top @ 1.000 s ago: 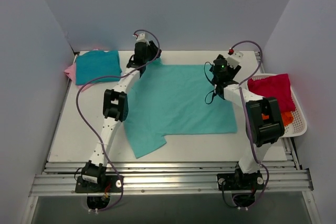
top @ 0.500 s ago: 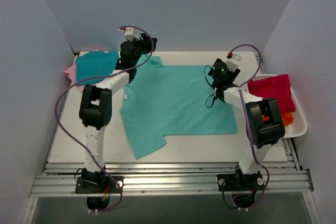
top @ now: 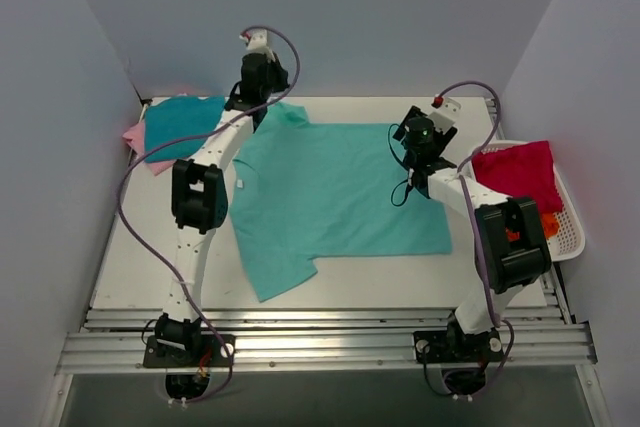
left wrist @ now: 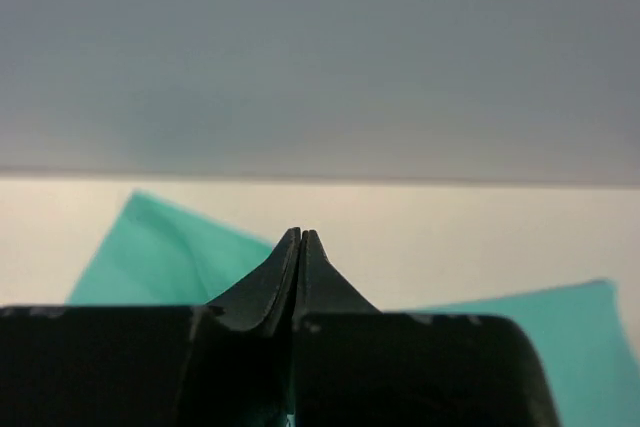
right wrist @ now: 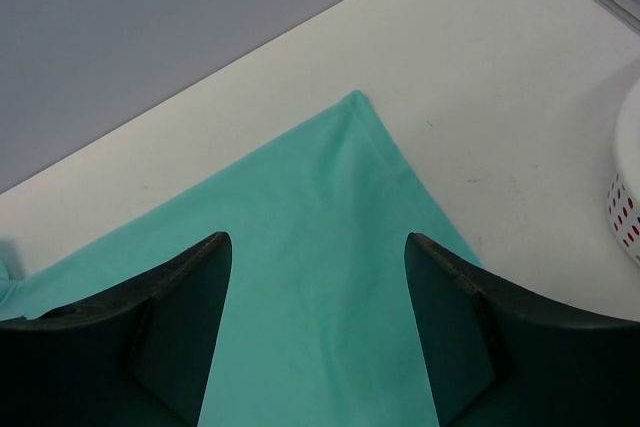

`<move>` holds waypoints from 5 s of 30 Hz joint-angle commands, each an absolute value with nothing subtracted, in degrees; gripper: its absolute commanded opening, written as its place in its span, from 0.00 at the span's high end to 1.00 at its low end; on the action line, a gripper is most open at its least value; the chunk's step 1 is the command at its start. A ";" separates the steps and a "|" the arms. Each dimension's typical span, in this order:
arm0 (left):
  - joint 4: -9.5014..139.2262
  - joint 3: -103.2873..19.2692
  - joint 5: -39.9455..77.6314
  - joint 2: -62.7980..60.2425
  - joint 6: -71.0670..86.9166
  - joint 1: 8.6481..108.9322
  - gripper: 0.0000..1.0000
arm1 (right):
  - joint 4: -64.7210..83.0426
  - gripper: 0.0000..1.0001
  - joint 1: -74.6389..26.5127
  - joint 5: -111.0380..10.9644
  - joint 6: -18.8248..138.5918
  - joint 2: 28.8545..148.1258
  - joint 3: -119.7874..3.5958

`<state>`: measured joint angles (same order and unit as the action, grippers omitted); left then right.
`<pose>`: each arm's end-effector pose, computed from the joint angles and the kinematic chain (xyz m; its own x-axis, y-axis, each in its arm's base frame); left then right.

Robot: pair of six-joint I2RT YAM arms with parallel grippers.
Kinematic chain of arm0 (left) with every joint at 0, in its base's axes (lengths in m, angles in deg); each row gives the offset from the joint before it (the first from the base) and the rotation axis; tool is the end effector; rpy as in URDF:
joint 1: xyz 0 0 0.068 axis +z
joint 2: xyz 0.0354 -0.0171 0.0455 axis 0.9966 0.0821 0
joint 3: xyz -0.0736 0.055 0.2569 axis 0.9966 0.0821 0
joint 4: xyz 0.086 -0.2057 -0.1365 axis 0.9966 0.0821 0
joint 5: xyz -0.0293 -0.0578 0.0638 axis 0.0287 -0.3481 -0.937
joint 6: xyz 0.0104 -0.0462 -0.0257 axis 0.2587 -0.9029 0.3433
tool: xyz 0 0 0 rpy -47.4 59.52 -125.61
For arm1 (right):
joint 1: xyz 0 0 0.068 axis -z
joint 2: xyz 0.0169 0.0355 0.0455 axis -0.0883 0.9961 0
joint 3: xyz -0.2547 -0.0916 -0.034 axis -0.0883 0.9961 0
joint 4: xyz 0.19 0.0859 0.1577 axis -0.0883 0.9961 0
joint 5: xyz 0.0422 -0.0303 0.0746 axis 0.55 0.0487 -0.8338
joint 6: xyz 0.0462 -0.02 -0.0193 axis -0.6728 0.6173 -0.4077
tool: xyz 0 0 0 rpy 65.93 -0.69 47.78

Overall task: Fold and stack the t-shirts
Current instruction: Flatten the tshirt out, then fold the tshirt

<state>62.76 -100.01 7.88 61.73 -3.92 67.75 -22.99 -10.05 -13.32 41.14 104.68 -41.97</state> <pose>0.5513 -0.1726 0.3053 -0.1634 -0.3648 -0.9166 0.2083 0.8954 -0.3935 0.3793 0.0845 0.2613 0.0086 0.3929 -0.9195 0.2602 0.8870 0.3815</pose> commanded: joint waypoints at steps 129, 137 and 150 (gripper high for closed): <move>78.72 -7.21 -23.94 -8.81 -32.51 42.34 0.06 | 4.04 0.03 -42.47 11.09 25.94 62.28 -25.97; 107.37 3.69 -36.09 -28.67 -61.86 16.93 0.07 | 29.56 0.00 -56.71 18.34 1.41 53.73 -20.97; 114.26 2.39 -37.67 -14.90 -81.57 8.21 0.10 | 30.98 0.00 -59.62 19.65 -0.45 58.83 -22.01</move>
